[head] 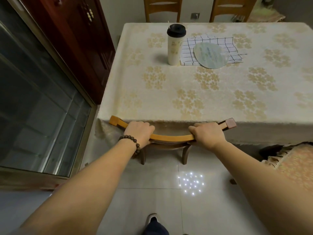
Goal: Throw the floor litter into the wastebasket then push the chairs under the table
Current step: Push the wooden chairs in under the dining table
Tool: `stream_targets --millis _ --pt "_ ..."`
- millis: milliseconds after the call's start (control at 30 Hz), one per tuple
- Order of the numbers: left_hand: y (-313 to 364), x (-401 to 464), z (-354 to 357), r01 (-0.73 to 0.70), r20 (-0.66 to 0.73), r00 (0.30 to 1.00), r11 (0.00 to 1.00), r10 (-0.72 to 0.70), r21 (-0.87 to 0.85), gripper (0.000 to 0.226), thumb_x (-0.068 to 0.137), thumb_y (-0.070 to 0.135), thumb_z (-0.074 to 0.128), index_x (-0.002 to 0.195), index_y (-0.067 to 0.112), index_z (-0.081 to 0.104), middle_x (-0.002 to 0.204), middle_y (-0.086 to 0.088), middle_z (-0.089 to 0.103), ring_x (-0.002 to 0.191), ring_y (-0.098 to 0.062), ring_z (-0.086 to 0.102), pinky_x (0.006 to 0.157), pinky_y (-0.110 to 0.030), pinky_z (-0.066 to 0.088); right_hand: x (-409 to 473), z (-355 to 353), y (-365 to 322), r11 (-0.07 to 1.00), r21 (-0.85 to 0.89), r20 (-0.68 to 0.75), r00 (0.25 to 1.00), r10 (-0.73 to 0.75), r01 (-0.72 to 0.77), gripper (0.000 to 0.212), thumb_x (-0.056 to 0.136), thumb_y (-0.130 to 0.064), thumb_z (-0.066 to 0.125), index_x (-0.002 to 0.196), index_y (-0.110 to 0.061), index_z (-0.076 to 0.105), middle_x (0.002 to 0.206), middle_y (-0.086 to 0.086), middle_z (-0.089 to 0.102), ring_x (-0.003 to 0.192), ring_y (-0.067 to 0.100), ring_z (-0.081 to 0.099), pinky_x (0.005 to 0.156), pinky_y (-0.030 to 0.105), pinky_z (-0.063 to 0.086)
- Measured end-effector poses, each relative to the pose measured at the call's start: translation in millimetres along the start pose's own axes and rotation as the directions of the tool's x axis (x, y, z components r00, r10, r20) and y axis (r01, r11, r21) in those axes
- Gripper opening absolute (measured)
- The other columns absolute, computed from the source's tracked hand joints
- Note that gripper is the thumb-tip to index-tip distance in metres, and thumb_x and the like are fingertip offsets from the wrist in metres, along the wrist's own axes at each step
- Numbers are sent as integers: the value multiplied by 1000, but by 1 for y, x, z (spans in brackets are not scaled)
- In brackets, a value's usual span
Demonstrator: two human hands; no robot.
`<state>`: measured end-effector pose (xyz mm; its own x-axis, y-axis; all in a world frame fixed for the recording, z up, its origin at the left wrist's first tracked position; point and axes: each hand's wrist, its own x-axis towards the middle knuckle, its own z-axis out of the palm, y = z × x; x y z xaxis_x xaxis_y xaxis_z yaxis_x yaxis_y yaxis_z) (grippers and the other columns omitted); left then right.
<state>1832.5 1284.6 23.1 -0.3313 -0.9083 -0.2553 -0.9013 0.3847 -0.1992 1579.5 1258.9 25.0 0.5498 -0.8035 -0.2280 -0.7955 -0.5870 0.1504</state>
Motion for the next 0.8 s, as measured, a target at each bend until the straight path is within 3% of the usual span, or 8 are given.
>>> stream_targets --millis 133,233,367,467,633,700,800 --pt "-3 2 3 -3 -17 1000 1000 3 15 31 90 52 51 95 22 50 94 -1 58 86 -21 57 65 -34 42 3 2 -1 1000 -2 -13 1000 7 -7 28 85 -50 55 83 -24 45 78 -3 54 67 20 55 53 31 38" --pt "1 1 4 39 -24 999 999 -39 2 31 89 52 53 100 23 52 99 0 58 93 -21 56 74 -36 42 1 3 -3 999 12 -22 999 35 -35 28 84 -49 56 82 -25 42 78 -3 54 68 20 54 58 31 40" --pt "6 0 10 83 -86 992 994 -90 -76 49 84 52 60 125 28 49 122 0 55 115 -22 48 93 -40 38 -2 8 -11 992 5 -75 989 128 -128 23 83 -45 57 88 -24 51 85 -3 59 80 21 55 81 37 35" --pt "10 -3 16 120 -127 983 985 -136 -125 71 81 50 66 141 29 35 138 -1 45 131 -24 35 105 -43 29 -4 14 -19 975 50 -108 969 222 -218 31 82 -41 62 104 -21 55 105 3 60 105 27 50 101 48 29" --pt "22 -19 12 171 -125 972 960 -202 -220 91 80 64 58 150 25 14 153 -2 28 143 -25 16 115 -47 13 -17 20 -31 953 158 -126 952 278 -257 61 89 -41 52 142 -19 30 146 9 37 141 31 18 115 54 1" --pt "26 -28 11 156 -116 976 962 -185 -223 93 81 72 46 151 24 10 156 -2 22 145 -26 11 117 -49 7 -26 19 -34 954 175 -127 956 266 -242 68 92 -48 45 148 -23 17 155 8 22 144 29 6 114 51 -7" --pt "33 -37 7 166 -112 973 950 -201 -263 89 84 75 34 152 24 5 159 -2 15 147 -25 3 118 -49 -2 -42 16 -37 946 224 -127 956 265 -233 70 92 -52 40 149 -25 10 158 7 10 145 27 -1 115 47 -9"
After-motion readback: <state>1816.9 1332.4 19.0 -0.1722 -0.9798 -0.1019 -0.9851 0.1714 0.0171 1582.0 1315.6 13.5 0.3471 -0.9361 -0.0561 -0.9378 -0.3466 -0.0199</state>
